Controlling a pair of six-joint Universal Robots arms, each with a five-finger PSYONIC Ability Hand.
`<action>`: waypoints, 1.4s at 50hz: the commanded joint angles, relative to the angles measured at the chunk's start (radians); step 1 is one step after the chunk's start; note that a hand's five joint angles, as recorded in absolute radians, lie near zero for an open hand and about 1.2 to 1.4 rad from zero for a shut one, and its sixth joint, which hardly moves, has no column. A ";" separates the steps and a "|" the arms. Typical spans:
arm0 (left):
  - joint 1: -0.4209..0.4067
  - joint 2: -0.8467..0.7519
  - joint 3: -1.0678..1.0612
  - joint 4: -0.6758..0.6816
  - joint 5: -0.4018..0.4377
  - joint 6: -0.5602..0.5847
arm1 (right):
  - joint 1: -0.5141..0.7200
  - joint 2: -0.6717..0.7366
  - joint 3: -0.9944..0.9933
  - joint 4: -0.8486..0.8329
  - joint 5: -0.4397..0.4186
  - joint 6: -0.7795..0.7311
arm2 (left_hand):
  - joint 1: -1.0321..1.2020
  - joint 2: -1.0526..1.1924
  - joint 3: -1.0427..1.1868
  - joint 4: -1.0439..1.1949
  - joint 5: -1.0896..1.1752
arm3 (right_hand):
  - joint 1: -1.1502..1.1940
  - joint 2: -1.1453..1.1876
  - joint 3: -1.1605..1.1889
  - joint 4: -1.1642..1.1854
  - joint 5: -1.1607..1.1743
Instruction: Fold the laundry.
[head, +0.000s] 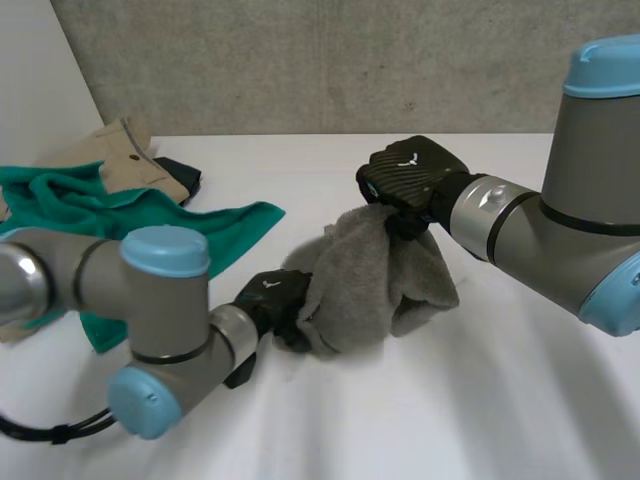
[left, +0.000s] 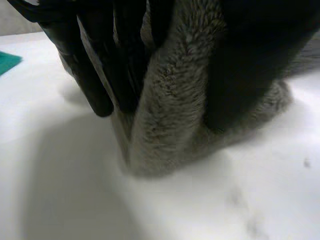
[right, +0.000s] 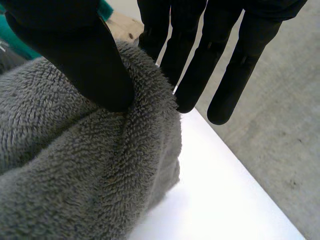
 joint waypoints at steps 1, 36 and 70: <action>-0.017 -0.042 0.193 0.031 -0.018 -0.043 | -0.060 0.013 -0.031 -0.110 0.070 0.027 | 0.459 0.477 0.502 0.498 0.505 | 0.321 0.220 0.210 0.200 0.266; 0.085 0.100 -0.081 0.309 -0.121 0.438 | -0.125 0.129 0.241 -0.336 0.124 -0.140 | 0.459 0.477 0.502 0.498 0.505 | 0.321 0.220 0.210 0.200 0.266; 0.258 0.067 -0.175 0.323 0.077 0.471 | -0.154 0.024 0.499 -0.361 0.116 -0.123 | -0.307 -0.289 -0.265 -0.268 -0.261 | 0.321 0.220 0.210 0.200 0.266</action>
